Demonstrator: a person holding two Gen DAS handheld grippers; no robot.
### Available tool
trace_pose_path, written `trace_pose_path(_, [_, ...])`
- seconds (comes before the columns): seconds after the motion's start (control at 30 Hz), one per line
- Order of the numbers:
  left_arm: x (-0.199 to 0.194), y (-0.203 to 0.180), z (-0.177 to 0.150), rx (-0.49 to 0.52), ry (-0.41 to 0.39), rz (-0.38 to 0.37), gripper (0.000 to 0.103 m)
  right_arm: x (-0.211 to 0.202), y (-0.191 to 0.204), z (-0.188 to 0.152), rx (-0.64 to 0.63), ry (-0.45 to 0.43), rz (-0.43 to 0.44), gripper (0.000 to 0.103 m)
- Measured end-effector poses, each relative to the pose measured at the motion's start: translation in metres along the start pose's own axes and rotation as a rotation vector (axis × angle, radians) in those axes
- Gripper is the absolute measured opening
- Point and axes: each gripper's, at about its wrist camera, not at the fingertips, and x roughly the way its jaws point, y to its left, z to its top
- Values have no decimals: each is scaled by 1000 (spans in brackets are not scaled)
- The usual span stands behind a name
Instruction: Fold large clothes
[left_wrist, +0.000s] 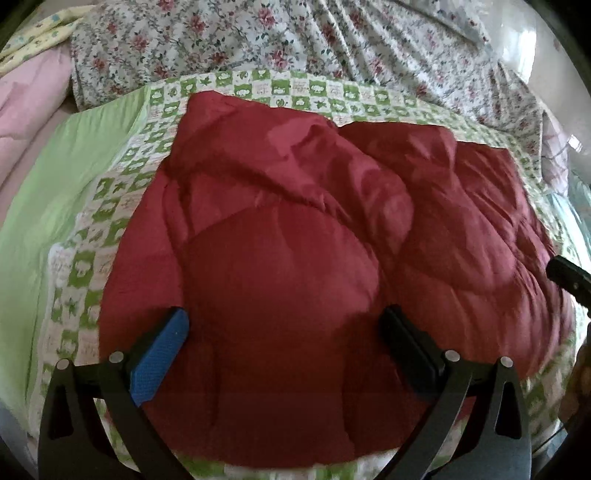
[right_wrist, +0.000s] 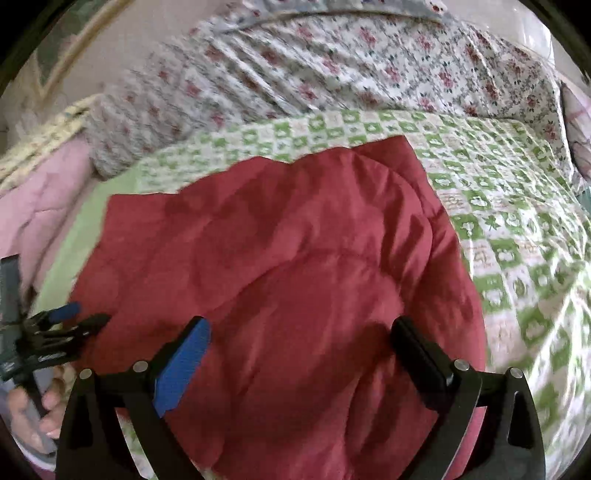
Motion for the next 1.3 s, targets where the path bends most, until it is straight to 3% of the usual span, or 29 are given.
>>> trace_pose_path(0.2, [-29,2,-40,-4,6,32,103,-35,16,-40,-65,1,31,100])
trace_pose_path(0.37, [-41,-4,-74,49,32,94,103,-53,22,-72,-90,25,17,100])
trace_pose_path(0.63, [-59,-13,-94,91,51,80,103,-59,29,-100,-124,98,37,100])
trace_pose_path(0.93, [-98,-26,-75,117,-2,86,103,-92,48,-84,-147,57,76,101])
trace_pose_path(1.03, [-103,-29,-67,116,3,101,103,-99,54,-73,-148,41,55,102])
trace_pose_path(1.3, [-98,-33,-55,152,29,144,103,-81,60,-60,-167,101,46,103])
